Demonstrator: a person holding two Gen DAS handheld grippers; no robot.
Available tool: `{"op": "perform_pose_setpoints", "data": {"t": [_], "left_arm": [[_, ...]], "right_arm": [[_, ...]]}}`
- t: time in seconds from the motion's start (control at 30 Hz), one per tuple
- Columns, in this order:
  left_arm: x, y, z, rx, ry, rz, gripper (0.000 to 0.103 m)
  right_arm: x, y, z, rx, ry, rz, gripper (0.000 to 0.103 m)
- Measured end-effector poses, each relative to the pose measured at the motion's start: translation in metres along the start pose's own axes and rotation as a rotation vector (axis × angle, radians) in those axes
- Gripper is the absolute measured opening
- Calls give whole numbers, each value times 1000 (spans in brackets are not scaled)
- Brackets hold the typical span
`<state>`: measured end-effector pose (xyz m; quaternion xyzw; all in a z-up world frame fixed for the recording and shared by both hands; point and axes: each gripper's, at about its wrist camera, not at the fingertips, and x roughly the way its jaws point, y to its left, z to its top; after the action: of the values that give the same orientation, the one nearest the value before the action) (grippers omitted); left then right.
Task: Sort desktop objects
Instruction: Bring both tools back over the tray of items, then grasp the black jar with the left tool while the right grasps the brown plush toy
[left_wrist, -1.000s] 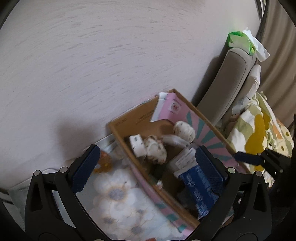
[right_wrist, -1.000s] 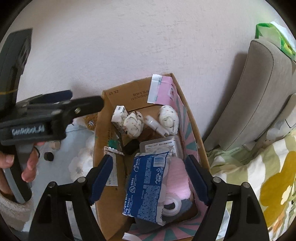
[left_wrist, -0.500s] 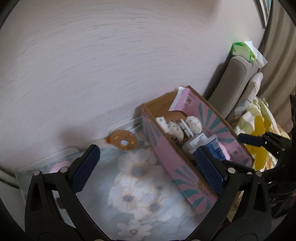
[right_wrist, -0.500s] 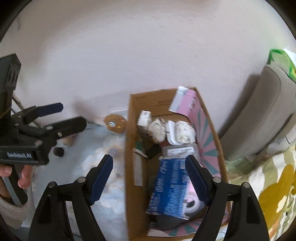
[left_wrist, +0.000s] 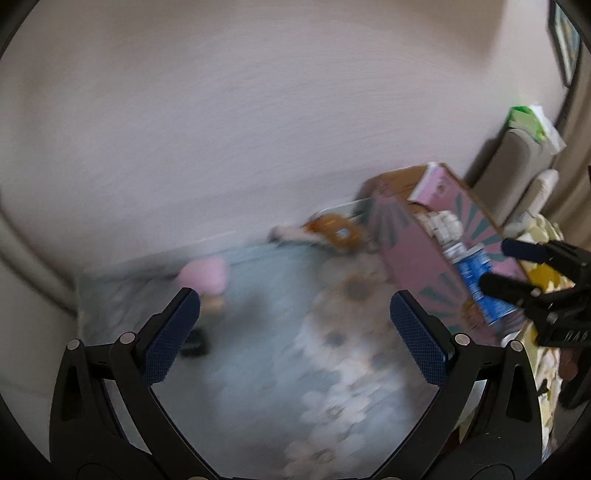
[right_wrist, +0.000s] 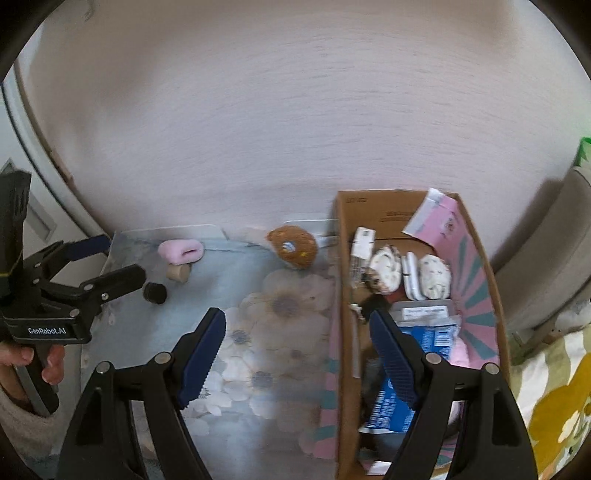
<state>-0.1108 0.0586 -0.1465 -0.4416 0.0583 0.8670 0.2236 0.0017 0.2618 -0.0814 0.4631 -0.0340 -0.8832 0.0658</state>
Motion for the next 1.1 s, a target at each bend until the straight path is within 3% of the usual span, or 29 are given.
{"op": "perform_pose_setpoints", "data": {"t": [0.43, 0.6, 0.87, 1.0, 1.1], "left_arm": [[13, 83, -77, -186, 25, 104, 101], [36, 103, -95, -205, 15, 127, 99], [90, 110, -91, -200, 13, 123, 93], [108, 112, -88, -193, 27, 123, 83], [116, 113, -86, -187, 33, 120, 78]], "right_arm": [[65, 52, 3, -68, 76, 35, 77], [109, 58, 13, -99, 85, -52, 77], [176, 46, 41, -115, 74, -180, 77], [197, 41, 48, -138, 86, -226, 76], [208, 36, 51, -149, 98, -246, 70]]}}
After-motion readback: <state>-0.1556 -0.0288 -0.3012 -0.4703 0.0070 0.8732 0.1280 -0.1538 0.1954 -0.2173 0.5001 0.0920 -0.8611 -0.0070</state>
